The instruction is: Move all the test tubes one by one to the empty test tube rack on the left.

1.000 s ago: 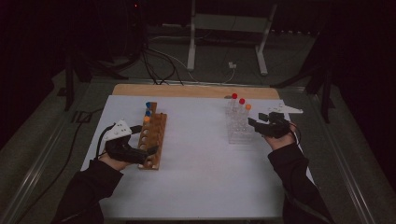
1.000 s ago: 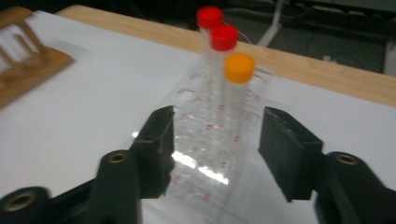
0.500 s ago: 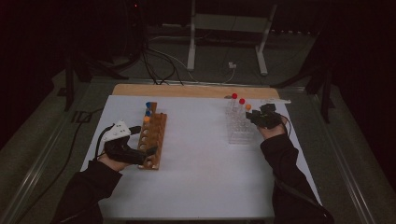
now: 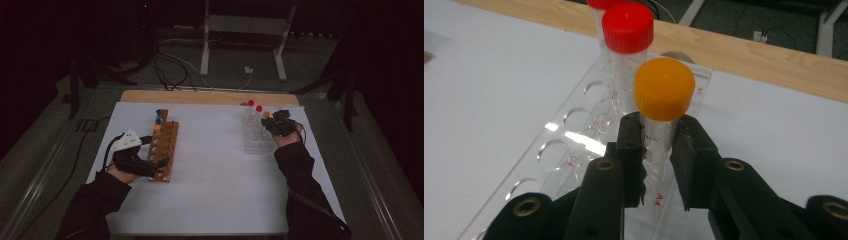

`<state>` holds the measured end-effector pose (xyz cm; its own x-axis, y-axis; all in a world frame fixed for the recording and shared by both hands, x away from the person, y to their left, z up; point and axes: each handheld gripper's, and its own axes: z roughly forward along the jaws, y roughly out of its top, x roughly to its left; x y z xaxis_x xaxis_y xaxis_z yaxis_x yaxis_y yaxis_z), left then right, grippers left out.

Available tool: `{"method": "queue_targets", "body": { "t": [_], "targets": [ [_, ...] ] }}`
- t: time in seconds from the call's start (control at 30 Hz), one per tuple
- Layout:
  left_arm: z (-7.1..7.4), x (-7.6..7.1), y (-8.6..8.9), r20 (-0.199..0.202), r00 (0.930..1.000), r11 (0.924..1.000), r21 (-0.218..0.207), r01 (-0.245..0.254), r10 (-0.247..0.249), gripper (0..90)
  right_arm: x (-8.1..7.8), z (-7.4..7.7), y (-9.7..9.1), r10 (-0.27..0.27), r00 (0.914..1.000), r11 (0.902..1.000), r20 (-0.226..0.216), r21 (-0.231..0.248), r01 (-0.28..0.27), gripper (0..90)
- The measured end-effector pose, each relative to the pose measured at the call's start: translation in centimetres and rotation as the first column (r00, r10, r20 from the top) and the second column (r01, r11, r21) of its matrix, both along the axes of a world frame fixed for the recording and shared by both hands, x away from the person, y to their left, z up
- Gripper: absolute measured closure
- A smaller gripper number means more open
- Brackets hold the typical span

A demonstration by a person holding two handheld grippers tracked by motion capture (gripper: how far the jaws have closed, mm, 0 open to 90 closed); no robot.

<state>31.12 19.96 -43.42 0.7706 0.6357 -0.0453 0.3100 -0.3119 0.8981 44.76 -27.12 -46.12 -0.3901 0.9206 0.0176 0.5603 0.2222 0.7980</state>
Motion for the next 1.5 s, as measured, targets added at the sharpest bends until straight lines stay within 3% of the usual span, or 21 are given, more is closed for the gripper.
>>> {"method": "queue_targets", "body": {
  "t": [0.53,0.8,1.1,1.5],
  "targets": [
    [0.8,-0.2,-0.3,0.008,0.9998,0.9997,-0.011,0.020,-0.020,1.1,-2.1,5.7,-0.4,0.041,0.9934,0.9991,0.107,-0.012,-0.040,75.4],
    [1.2,-0.2,-1.0,0.006,0.9989,0.9989,-0.010,0.047,-0.047,1.1,-4.2,7.2,1.6,0.149,0.9807,0.9888,0.127,-0.020,-0.148,75.3],
    [1.5,-0.1,-1.5,0.011,0.9981,0.9978,-0.024,0.061,-0.061,1.1,-6.5,6.7,4.4,0.277,0.9543,0.9609,0.113,-0.023,-0.276,75.4],
    [1.3,0.1,-3.4,-0.001,0.9935,0.9934,-0.014,0.114,-0.114,1.1,-9.4,5.0,7.4,0.407,0.9108,0.9132,0.070,-0.054,-0.404,75.3]
  ]
}}
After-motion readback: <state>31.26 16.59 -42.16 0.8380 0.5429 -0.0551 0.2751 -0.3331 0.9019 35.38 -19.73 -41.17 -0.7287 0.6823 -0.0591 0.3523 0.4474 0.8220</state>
